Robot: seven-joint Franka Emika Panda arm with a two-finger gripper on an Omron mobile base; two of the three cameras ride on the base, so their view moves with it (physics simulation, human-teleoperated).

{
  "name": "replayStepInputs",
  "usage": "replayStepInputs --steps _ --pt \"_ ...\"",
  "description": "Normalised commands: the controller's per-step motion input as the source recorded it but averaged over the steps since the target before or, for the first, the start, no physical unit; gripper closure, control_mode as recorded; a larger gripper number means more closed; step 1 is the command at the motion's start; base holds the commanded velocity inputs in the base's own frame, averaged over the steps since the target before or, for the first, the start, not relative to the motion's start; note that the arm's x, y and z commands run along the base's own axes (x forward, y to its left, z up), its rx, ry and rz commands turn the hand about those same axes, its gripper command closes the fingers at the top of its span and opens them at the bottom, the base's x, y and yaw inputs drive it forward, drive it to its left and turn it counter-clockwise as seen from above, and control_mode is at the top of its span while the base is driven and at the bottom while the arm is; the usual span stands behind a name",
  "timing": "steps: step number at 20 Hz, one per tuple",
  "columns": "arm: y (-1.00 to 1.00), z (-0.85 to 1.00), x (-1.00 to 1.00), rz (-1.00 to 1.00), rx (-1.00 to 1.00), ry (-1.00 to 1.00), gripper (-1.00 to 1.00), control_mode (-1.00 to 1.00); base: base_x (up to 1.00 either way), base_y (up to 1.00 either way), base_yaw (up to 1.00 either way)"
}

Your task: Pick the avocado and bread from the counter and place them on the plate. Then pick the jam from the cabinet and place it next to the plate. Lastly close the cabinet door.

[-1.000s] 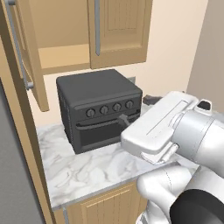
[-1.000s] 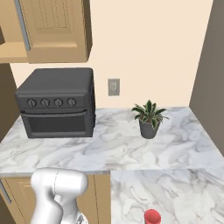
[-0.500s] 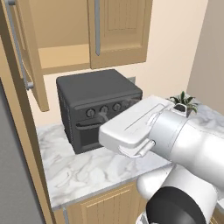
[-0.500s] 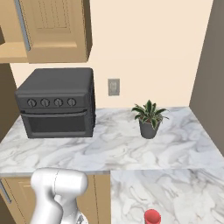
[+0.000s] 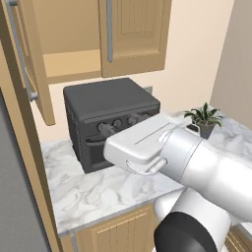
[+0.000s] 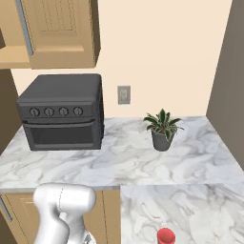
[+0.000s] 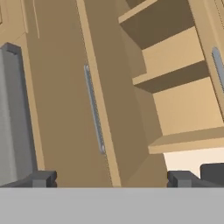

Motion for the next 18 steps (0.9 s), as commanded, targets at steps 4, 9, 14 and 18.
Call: replayStepInputs --steps 4,9,14,18 --pt "0.34 0.00 0.16 -0.07 0.00 0.00 -1.00 -1.00 0.00 0.00 0.00" --pt "0.36 0.00 0.29 -0.12 0.00 0.00 -1.00 -1.00 0.00 0.00 0.00" --pt "0.36 0.00 0.41 -0.14 0.00 0.02 -1.00 -1.00 0.00 0.00 0.00" --pt "0.23 0.00 0.57 -0.07 0.00 0.14 -1.00 -1.00 0.00 0.00 0.00"
